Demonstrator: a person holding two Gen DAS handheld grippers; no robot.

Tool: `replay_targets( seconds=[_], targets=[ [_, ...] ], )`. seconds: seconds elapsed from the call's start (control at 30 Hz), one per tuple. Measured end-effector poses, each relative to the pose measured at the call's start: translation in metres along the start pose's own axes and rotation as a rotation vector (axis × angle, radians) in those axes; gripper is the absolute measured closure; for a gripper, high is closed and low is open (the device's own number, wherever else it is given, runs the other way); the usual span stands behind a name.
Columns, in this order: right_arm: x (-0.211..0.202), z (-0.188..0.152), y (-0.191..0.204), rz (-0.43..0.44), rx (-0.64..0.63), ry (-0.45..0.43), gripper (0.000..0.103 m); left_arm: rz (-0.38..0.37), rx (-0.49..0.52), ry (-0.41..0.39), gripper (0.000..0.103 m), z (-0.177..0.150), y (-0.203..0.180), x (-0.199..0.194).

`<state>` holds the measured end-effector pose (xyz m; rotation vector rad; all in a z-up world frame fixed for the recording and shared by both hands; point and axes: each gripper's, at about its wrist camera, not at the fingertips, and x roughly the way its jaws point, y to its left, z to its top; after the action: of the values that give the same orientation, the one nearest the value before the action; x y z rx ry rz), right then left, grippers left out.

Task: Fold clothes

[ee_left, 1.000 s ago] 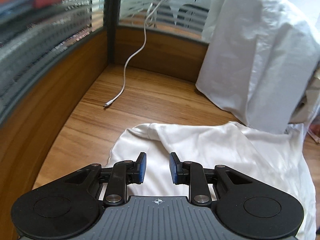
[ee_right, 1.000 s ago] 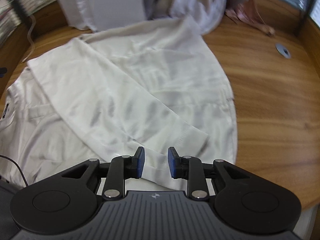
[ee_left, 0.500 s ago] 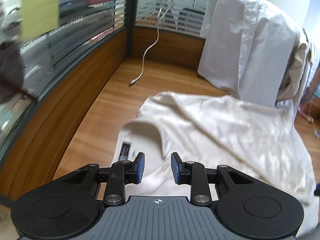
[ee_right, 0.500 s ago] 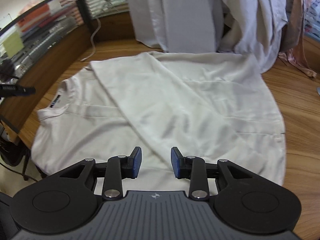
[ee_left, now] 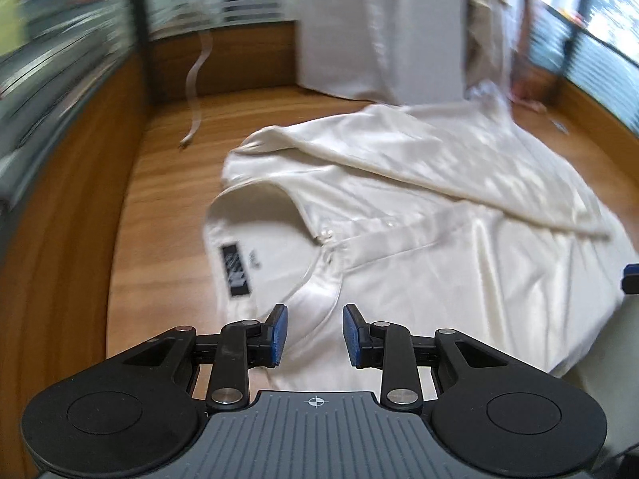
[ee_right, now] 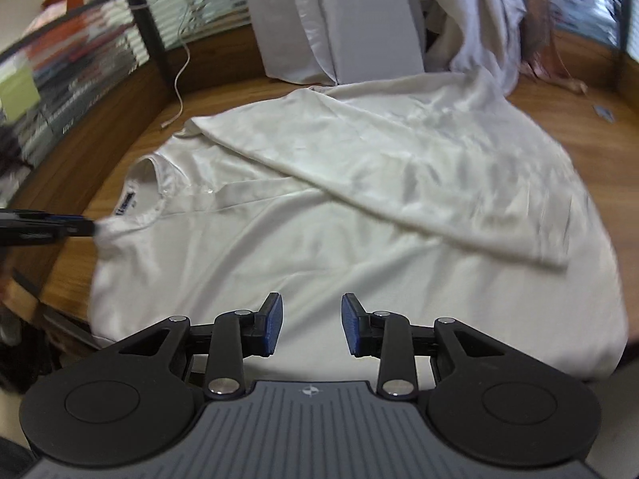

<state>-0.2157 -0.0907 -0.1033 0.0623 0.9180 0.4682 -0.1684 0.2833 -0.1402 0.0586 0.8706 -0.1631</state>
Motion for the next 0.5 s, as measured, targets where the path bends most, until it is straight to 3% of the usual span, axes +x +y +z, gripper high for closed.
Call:
replay_targets(
  seconds=[0.27, 0.4, 0.5],
  targets=[
    [-0.012, -0.055, 0.045, -0.043, 0.052, -0.014, 0.066, 0.006, 0.067, 0.055, 0.062, 0.012, 0.007, 0.056],
    [-0.016, -0.072, 0.058, -0.042, 0.051, 0.01, 0.066, -0.063, -0.002, 0.101, 0.062, 0.017, 0.019, 0.067],
    [-0.019, -0.081, 0.059, -0.064, 0.054, 0.012, 0.062, -0.123, -0.123, 0.123, 0.062, 0.017, 0.029, 0.069]
  ],
)
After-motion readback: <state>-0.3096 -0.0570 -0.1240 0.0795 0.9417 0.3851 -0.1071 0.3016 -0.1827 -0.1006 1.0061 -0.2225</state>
